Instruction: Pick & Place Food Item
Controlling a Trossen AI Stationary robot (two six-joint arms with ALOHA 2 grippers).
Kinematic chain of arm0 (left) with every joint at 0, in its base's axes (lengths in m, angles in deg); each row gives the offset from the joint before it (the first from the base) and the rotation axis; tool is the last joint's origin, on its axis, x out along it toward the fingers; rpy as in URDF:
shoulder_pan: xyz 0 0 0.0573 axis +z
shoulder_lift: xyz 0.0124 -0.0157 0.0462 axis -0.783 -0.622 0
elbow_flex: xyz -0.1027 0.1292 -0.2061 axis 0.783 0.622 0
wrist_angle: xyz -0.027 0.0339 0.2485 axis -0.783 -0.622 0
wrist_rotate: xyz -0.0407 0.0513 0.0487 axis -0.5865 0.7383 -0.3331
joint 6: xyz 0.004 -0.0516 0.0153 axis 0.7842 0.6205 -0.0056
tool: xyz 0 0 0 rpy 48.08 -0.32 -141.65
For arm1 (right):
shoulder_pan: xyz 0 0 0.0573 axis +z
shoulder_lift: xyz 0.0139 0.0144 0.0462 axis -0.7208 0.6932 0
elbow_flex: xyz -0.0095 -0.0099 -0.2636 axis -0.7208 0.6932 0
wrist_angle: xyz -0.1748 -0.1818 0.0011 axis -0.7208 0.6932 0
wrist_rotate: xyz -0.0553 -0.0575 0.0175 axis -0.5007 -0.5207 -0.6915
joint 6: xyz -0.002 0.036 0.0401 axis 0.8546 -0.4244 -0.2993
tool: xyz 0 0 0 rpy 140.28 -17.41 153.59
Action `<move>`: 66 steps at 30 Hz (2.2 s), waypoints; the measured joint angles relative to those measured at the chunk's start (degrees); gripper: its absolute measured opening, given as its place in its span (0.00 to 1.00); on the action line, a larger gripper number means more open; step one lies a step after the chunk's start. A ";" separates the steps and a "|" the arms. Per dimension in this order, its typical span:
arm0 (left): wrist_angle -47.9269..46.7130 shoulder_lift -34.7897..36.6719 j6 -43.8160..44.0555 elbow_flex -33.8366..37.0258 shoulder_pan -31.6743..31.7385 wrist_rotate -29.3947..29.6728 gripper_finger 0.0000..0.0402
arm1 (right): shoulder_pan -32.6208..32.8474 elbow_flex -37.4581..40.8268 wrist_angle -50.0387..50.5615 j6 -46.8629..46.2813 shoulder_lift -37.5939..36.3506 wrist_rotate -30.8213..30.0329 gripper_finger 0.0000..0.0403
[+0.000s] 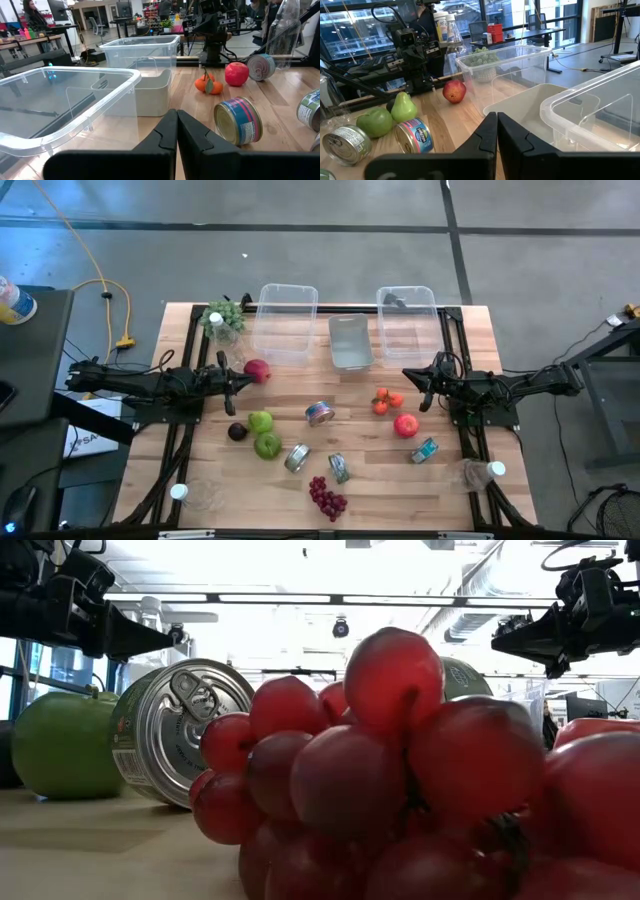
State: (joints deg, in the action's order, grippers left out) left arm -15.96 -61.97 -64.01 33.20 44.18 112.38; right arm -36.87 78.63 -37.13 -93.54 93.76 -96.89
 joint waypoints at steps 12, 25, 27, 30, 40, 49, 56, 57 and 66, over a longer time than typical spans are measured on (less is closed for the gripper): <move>0.01 0.00 0.00 0.02 0.00 0.00 0.00 | 0.01 0.02 -0.01 0.00 0.01 -0.01 0.01; 0.01 0.00 0.00 0.02 -0.01 -0.01 0.00 | 0.00 0.02 0.00 0.00 0.01 0.00 0.01; 0.01 0.00 0.00 0.02 -0.02 0.00 0.00 | 0.01 0.00 0.01 0.00 0.01 -0.01 0.01; 0.01 -0.01 0.00 0.00 0.00 -0.02 0.00 | 0.01 0.00 0.01 0.01 0.00 -0.01 0.01; 10.98 0.00 1.47 0.02 0.00 -1.44 0.00 | 0.01 0.00 0.01 0.00 -0.01 0.01 0.01; 15.74 -0.02 4.22 0.02 -0.02 -2.84 0.00 | -0.01 0.00 -2.79 6.11 0.00 -0.05 0.01; 16.19 -0.79 6.74 0.02 -0.02 -5.07 0.00 | -0.01 0.02 -4.99 12.14 -0.01 -2.45 0.01; 16.19 -1.12 5.87 0.02 -0.02 -5.05 0.00 | -0.01 0.02 -4.96 13.04 -0.01 -2.95 0.01; 16.21 -6.23 0.44 0.01 0.00 -4.68 0.00 | -0.01 0.01 -4.40 15.61 0.15 -6.67 0.01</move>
State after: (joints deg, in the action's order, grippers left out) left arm 0.25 -68.20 -63.56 33.22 44.18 107.70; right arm -36.88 78.64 -41.52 -77.93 93.91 -103.56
